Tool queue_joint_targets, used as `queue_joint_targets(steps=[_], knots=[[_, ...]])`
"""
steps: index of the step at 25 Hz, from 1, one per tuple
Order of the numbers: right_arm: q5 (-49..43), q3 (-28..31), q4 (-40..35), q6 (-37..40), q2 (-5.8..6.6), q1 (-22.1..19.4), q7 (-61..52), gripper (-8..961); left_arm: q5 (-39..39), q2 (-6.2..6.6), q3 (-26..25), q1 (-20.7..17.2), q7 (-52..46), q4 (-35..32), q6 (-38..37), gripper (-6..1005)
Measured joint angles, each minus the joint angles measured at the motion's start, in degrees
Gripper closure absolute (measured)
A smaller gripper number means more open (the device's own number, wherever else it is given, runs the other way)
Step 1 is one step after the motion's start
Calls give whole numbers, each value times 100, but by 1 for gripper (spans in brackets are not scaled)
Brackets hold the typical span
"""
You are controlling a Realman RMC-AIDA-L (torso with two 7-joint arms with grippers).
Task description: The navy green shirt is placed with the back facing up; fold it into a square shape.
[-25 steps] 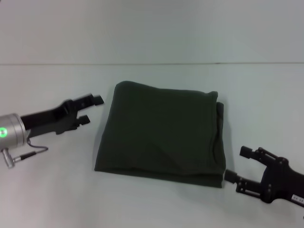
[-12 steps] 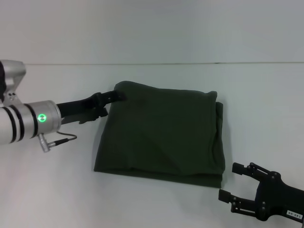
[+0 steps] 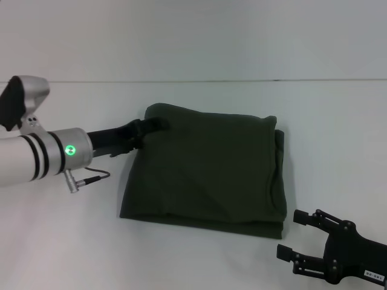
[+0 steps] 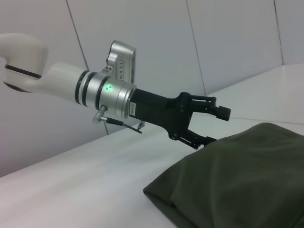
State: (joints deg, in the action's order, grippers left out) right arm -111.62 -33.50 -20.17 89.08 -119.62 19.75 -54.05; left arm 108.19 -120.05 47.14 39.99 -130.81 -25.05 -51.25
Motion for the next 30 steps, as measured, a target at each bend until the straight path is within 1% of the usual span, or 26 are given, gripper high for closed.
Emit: queue_joint_targets(steps=[5, 7, 13, 16, 26, 30], knots=[[-1, 1, 7, 4, 0, 14, 0, 26, -2, -107, 127, 45, 97, -31, 104, 35], [0, 2, 11, 5, 0, 18, 0, 26, -10, -111, 127, 45, 114, -40, 132, 35], [-1, 2, 9, 12, 0, 20, 0, 25, -28, -101, 95, 4, 184, -68, 165, 177], [-1, 2, 13, 14, 0, 25, -1, 25, -10, -101, 138, 3, 186, -65, 189, 439], [0, 2, -5, 52, 0, 29, -32, 26, -2, -108, 165, 17, 261, -30, 257, 918], [0, 2, -7, 52, 0, 31, -30, 25, 0, -124, 175, 32, 322, -13, 257, 947]])
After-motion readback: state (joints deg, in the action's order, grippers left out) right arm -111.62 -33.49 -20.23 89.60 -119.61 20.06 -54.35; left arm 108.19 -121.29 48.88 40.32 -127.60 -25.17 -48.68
